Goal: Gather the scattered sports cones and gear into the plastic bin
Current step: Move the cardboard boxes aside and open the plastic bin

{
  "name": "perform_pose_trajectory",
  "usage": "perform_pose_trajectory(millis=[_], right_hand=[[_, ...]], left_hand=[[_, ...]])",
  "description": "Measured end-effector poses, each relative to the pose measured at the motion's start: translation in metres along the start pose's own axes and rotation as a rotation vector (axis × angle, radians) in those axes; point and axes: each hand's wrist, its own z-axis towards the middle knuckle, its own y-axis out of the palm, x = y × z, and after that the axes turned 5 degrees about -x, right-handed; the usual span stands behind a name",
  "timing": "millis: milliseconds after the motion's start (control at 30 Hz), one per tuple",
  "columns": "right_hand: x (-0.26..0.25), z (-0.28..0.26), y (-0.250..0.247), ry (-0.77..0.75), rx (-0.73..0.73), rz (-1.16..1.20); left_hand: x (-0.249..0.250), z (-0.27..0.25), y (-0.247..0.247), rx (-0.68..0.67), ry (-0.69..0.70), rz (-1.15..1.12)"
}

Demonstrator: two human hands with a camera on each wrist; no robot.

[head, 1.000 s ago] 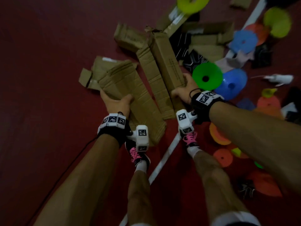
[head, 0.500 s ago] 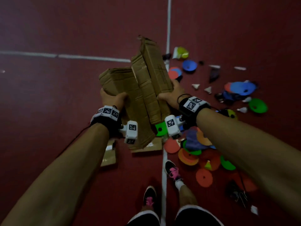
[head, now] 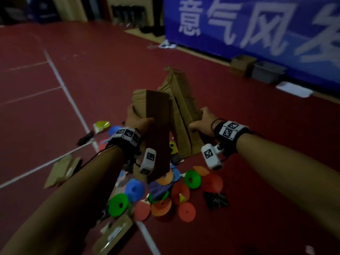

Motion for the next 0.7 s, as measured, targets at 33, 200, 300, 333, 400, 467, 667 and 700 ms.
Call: perform_pose_trajectory(millis=[33, 200, 300, 333, 400, 467, 667, 700], right_hand=[[0.028, -0.012, -0.034, 0.017, 0.041, -0.004], [0.140, -0.059, -0.172, 0.099, 0.198, -0.053], [0.198, -0.084, -0.246, 0.120, 0.301, -0.044], [0.211, -0.088, -0.265, 0.122, 0.320, -0.046], [0.232, -0.096, -0.300, 0.121, 0.355, -0.056], [0.256, -0.097, -0.335, 0.127, 0.381, -0.085], [0.306, -0.072, -0.421, 0.208, 0.377, -0.189], [0.313, -0.061, -0.434, 0.218, 0.389, -0.198]], left_hand=[[0.018, -0.003, 0.038, -0.054, 0.034, 0.016], [0.093, -0.031, 0.191, -0.213, 0.167, 0.016], [0.140, -0.048, 0.284, -0.287, 0.217, -0.037], [0.154, -0.052, 0.306, -0.303, 0.229, -0.059], [0.177, -0.059, 0.349, -0.324, 0.233, -0.089], [0.197, -0.061, 0.392, -0.353, 0.229, -0.103], [0.232, -0.030, 0.504, -0.403, 0.215, -0.068], [0.236, -0.019, 0.522, -0.407, 0.210, -0.061]])
